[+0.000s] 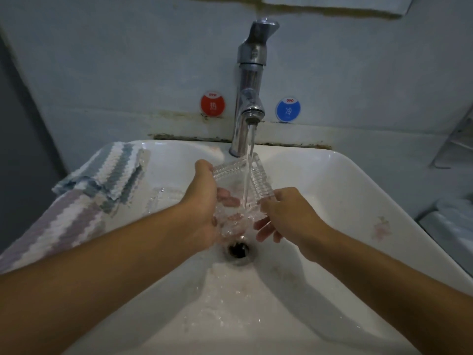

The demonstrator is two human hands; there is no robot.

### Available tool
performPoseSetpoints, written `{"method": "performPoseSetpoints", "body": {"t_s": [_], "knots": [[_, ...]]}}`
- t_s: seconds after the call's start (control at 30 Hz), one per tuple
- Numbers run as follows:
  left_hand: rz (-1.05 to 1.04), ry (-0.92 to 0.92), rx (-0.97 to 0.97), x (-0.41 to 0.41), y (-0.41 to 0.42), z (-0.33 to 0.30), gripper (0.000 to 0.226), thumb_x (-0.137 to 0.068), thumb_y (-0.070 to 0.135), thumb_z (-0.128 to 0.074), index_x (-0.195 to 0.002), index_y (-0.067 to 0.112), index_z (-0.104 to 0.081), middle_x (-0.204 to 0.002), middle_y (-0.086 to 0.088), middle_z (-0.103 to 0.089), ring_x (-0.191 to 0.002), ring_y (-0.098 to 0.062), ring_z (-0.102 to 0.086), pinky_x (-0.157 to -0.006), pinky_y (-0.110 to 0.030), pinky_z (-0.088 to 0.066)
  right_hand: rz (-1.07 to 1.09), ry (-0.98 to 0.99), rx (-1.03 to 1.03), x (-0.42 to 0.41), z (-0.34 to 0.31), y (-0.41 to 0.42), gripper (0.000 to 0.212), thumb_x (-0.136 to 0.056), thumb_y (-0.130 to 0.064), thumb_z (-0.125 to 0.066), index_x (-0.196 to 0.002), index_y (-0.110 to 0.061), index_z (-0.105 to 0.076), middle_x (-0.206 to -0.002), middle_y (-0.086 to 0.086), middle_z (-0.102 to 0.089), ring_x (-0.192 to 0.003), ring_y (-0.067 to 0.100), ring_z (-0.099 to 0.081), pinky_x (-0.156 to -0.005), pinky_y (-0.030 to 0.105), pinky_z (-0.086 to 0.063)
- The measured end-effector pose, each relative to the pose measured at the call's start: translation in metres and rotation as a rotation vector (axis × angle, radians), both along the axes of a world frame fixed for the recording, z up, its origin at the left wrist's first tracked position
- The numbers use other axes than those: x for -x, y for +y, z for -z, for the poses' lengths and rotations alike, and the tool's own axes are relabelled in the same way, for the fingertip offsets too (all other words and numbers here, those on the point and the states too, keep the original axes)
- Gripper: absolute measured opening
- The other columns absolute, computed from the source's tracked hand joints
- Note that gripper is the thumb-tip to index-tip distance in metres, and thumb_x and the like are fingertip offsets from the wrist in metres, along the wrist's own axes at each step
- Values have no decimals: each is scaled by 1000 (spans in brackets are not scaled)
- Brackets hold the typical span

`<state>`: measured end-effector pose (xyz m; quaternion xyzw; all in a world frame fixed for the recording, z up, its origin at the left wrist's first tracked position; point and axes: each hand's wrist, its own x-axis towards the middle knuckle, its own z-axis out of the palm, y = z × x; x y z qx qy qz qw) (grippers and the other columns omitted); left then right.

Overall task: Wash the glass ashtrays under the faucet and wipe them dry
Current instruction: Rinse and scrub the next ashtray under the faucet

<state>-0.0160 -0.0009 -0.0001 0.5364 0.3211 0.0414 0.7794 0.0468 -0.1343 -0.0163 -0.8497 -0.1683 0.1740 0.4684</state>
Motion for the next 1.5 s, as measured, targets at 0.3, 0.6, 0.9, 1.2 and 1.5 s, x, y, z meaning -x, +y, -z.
{"method": "performPoseSetpoints", "body": {"t_s": [0.3, 0.6, 0.9, 1.2, 1.5], "knots": [[73, -81, -230, -1, -11, 1, 66, -98, 61, -24, -99, 10, -65, -95, -13, -73, -94, -30, -66, -90, -44, -52, -25, 56, -67, 1, 4, 1, 13, -90, -19, -74, -90, -26, -64, -79, 3, -72, -53, 11, -62, -50, 21, -49], [-22, -2, -354, -1, -7, -4, 59, -100, 58, -25, -86, 12, -60, -93, -11, -70, -85, -27, -60, -88, -44, -52, -94, 107, -26, 3, 10, 2, 25, -103, -4, -40, -112, -1, -63, -73, 15, -67, -42, 9, -57, -43, 20, -45], [40, 73, -582, -2, -5, -8, 75, -101, 63, -16, -121, 8, -62, -99, -7, -70, -75, -13, -52, -65, -29, -37, -93, 135, -38, 7, 12, 3, 23, -101, -4, -46, -109, 7, -63, -68, 15, -68, -43, 14, -59, -43, 22, -44], [75, 93, -623, 0, -1, -10, 83, -96, 71, -15, -116, 6, -63, -99, -11, -71, -80, -18, -57, -76, -40, -53, -109, 10, 107, 5, 12, 1, 27, -101, -16, -49, -82, 0, -60, -61, 9, -61, -44, 12, -49, -46, 22, -40], [186, 88, -646, 3, 1, -12, 74, -90, 74, -39, -124, 10, -52, -104, -8, -68, -86, -22, -63, -57, -34, -55, -107, 125, 5, 7, 7, 2, 18, -94, -4, -44, -98, -4, -62, -65, 13, -64, -43, 15, -54, -45, 25, -43]]}}
